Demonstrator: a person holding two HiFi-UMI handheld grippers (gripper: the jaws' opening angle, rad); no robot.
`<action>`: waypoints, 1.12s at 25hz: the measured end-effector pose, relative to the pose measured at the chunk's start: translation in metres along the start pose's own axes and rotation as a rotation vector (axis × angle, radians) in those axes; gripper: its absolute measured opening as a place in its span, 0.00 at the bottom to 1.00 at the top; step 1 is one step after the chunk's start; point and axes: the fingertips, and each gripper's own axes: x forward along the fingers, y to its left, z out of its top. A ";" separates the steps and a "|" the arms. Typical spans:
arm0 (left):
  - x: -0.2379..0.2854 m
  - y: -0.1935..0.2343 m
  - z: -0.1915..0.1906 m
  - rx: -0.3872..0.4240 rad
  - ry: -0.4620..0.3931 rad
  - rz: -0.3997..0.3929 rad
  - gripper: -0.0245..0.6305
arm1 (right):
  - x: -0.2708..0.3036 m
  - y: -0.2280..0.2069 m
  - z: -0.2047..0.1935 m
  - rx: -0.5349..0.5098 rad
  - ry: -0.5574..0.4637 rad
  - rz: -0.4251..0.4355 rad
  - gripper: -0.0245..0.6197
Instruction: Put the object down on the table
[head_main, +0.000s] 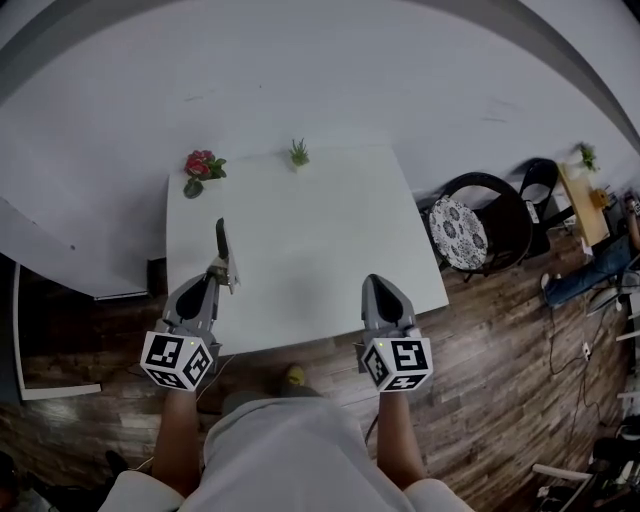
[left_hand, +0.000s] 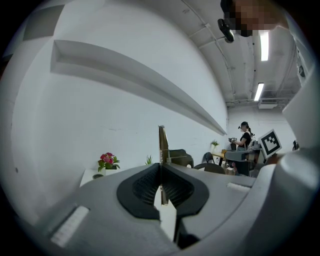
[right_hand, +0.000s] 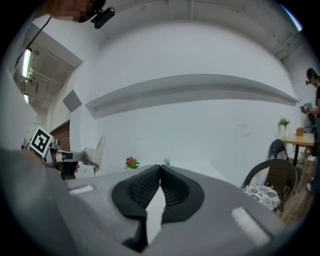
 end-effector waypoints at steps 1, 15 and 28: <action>0.003 -0.001 0.000 0.009 0.002 0.004 0.06 | 0.003 -0.002 0.000 0.001 0.000 0.006 0.04; 0.024 -0.017 0.005 0.197 0.053 0.018 0.06 | 0.018 -0.012 0.001 0.020 -0.011 0.053 0.04; 0.073 -0.027 -0.003 0.545 0.158 -0.001 0.06 | 0.028 -0.036 0.008 0.048 -0.036 0.041 0.04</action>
